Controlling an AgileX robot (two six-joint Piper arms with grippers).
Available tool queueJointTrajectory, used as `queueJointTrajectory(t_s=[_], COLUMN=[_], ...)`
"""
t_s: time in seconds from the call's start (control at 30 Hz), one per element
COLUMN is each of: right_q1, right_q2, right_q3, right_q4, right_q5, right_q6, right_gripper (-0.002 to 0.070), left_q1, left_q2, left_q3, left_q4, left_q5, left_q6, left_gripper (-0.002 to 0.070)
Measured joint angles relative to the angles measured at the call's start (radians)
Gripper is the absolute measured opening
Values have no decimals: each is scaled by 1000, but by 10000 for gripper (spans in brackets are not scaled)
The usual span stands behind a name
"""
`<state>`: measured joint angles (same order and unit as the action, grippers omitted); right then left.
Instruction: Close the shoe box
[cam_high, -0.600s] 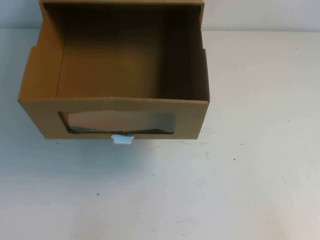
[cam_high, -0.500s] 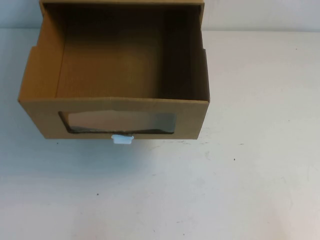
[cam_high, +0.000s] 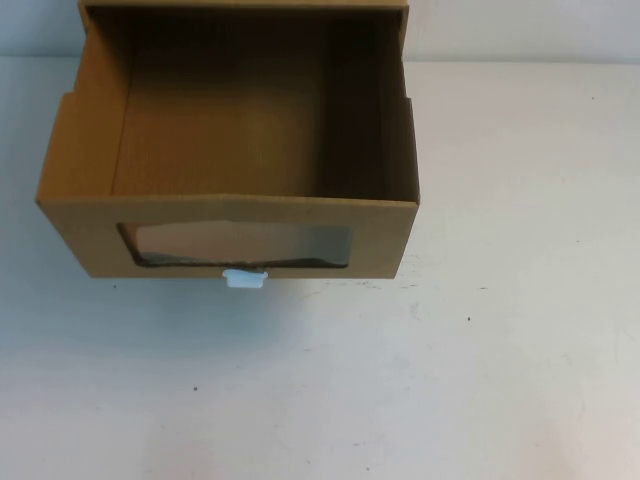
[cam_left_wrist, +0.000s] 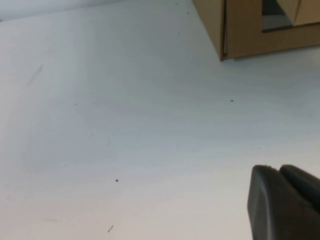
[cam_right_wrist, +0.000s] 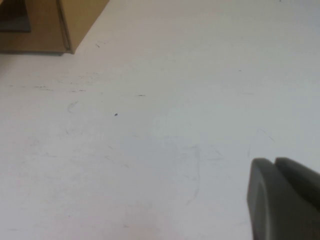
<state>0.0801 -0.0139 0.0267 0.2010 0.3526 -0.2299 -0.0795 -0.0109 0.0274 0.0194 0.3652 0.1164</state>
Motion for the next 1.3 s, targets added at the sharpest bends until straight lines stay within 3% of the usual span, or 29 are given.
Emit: queueJointTrajectory(t_s=[0.63,0.97,1.17,1.3], right_q1=[0,0,0,0], right_q2=[0,0,0,0], right_q3=[0,0,0,0], right_q4=[0,0,0,0], right_q5=[0,0,0,0], right_q6=[0,0,0,0], right_gripper=[-13,-13,-13,-13], left_q1=[0,0,0,0], left_q2=[0,0,0,31], left_q3=[0,0,0,-91], left_q4=[-19,-416,-469,-471], left_q5=[-7,-181,-259,-127], left_q6=[0,-201,-211,-184], left_gripper=[-5,-5,-5,-5])
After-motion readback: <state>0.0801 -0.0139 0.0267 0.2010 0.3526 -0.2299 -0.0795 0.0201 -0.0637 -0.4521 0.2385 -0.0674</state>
